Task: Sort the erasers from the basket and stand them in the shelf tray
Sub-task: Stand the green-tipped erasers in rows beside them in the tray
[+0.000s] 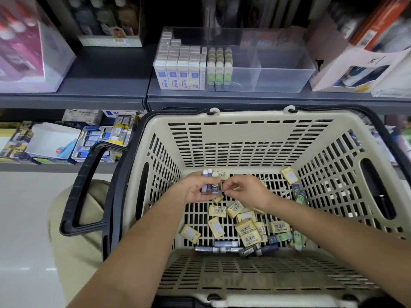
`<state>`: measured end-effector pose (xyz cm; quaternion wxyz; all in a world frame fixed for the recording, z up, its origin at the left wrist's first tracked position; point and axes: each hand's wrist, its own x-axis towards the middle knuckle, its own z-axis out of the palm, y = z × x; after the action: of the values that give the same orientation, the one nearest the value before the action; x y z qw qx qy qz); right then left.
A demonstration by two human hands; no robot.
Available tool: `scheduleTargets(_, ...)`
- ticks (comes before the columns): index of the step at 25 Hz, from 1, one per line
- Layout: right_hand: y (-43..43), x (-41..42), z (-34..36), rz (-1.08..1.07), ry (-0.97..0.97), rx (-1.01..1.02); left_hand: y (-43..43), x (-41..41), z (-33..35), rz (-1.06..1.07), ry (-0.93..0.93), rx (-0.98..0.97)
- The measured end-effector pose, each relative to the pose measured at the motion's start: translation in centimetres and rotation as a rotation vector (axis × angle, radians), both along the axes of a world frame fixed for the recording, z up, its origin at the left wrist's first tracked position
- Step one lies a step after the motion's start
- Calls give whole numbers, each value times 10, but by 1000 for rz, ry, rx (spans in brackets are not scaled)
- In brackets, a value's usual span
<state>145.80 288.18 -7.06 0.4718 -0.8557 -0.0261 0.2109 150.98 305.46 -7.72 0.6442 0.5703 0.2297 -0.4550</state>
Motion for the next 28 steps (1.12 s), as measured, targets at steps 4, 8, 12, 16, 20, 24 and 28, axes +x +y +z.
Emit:
scheduleTargets(4,0,-18,-10,439,206,-252,5,-1,9,-116,-44,103)
scheduleTargets(8,17,-34,-21,707,173,-465,3,-3,19,-231,-73,99)
scheduleTargets(12,27,-42,-25,871,87,-699,2,-10,18,-282,-57,97)
scheduleTargets(16,30,-47,-20,908,56,-706,1,-11,16,-284,-47,98)
scheduleTargets(20,35,-44,-18,966,191,-680,-1,-12,17,-300,-43,88)
scheduleTargets(24,38,-43,-20,1057,186,-704,-2,-13,18,-306,-39,91)
scheduleTargets(28,20,-26,-4,755,336,-386,-1,-12,19,-252,-39,87)
